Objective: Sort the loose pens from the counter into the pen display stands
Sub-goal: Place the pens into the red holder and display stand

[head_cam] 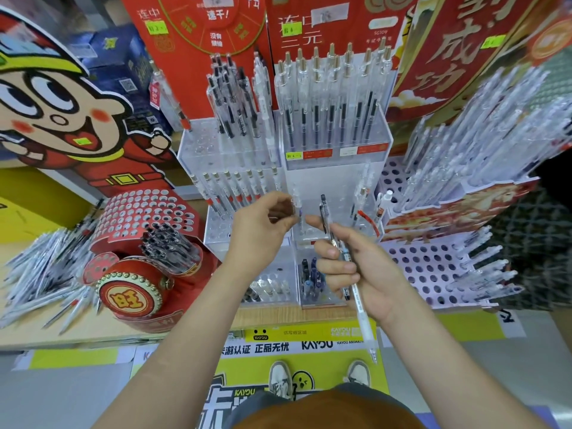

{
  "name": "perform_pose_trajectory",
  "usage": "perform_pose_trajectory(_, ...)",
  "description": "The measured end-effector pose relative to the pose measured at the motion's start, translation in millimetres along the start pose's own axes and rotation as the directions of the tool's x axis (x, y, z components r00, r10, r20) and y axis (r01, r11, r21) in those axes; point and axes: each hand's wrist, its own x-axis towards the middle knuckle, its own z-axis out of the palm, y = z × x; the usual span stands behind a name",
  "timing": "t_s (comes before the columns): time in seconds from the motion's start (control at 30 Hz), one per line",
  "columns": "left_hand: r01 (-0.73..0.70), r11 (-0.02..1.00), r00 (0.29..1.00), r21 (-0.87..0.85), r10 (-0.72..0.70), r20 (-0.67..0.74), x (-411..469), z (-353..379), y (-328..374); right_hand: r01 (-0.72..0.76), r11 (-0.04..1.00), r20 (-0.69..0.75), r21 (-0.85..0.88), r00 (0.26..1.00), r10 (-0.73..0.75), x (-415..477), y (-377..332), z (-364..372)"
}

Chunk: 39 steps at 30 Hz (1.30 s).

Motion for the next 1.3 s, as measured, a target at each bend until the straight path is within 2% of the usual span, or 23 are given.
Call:
perform_pose_trajectory(0.2, 0.007, 0.993, 0.994, -0.120, -0.019, -0.105, -14.4, -3.5, 3.2, -0.107, 0.993, 0.221, 0.047, 0.971, 0.094, 2.1, 2.9, -5.0)
perform_pose_trajectory(0.4, 0.001, 0.996, 0.992, -0.088, -0.012, -0.125, -2.0, 1.7, 10.9, 0.032, 0.990, 0.024, -0.140, 0.999, -0.029, 2.8, 5.2, 7.9)
perform_pose_trajectory(0.5, -0.008, 1.000, 0.998, -0.011, 0.007, -0.068, -0.7, -1.4, 8.6, 0.117, 0.938, -0.022, -0.327, 0.991, -0.131, -0.5, 3.9, 13.0)
perform_pose_trajectory(0.57, -0.006, 1.000, 0.997, 0.010, 0.007, -0.083, -6.6, -6.2, 10.0, 0.142, 0.890, -0.025, -0.432, 0.985, -0.169, -2.3, 3.3, 17.4)
perform_pose_trajectory(0.6, 0.015, 0.999, 0.993, -0.040, -0.019, -0.114, -11.8, -9.5, 11.6, 0.142, 0.867, -0.029, -0.478, 0.984, -0.177, -3.0, 3.3, 19.7)
perform_pose_trajectory(0.67, 0.113, 0.936, 0.983, -0.333, -0.154, -0.100, -25.0, -18.0, 21.4, 0.120, 0.828, -0.039, -0.547, 0.985, -0.169, -3.7, 4.2, 24.7)
perform_pose_trajectory(0.73, 0.242, 0.765, 0.967, -0.597, -0.239, 0.086, -38.7, -27.0, 31.1, 0.081, 0.802, -0.036, -0.592, 0.991, -0.126, -4.1, 8.1, 31.1)
perform_pose_trajectory(0.8, 0.290, 0.718, 0.957, -0.633, -0.216, 0.193, -47.2, -36.2, 31.5, 0.049, 0.795, -0.012, -0.604, 0.997, -0.070, -2.9, 14.6, 40.1)
perform_pose_trajectory(0.83, 0.284, 0.719, 0.959, -0.634, -0.205, 0.196, -49.6, -41.0, 28.6, 0.036, 0.796, 0.001, -0.604, 0.999, -0.045, -1.6, 18.6, 44.9)
perform_pose_trajectory(0.9, 0.246, 0.702, 0.968, -0.669, -0.208, 0.137, -54.0, -53.8, 23.0, 0.015, 0.782, 0.018, -0.623, 1.000, -0.004, 2.7, 27.9, 54.0)
perform_pose_trajectory(0.97, 0.186, 0.724, 0.972, -0.664, -0.233, 0.018, -58.0, -73.3, 15.0, 0.012, 0.727, 0.030, -0.687, 0.999, 0.012, 8.6, 39.7, 63.8)
perform_pose_trajectory(1.1, 0.067, 0.703, 0.926, -0.708, -0.308, -0.218, -65.5, -126.3, -4.2, 0.037, 0.613, 0.068, -0.790, 0.997, 0.027, 25.6, 71.6, 86.5)
perform_pose_trajectory(1.23, -0.059, 0.809, 0.861, -0.585, -0.255, -0.440, -66.6, -181.2, -13.0, 0.043, 0.583, 0.033, -0.811, 0.999, -0.028, 42.7, 94.1, 103.3)
perform_pose_trajectory(1.3, -0.105, 0.857, 0.801, -0.504, -0.227, -0.554, -64.0, -211.1, -19.5, 0.031, 0.622, -0.008, -0.783, 0.998, -0.060, 51.8, 99.0, 109.3)
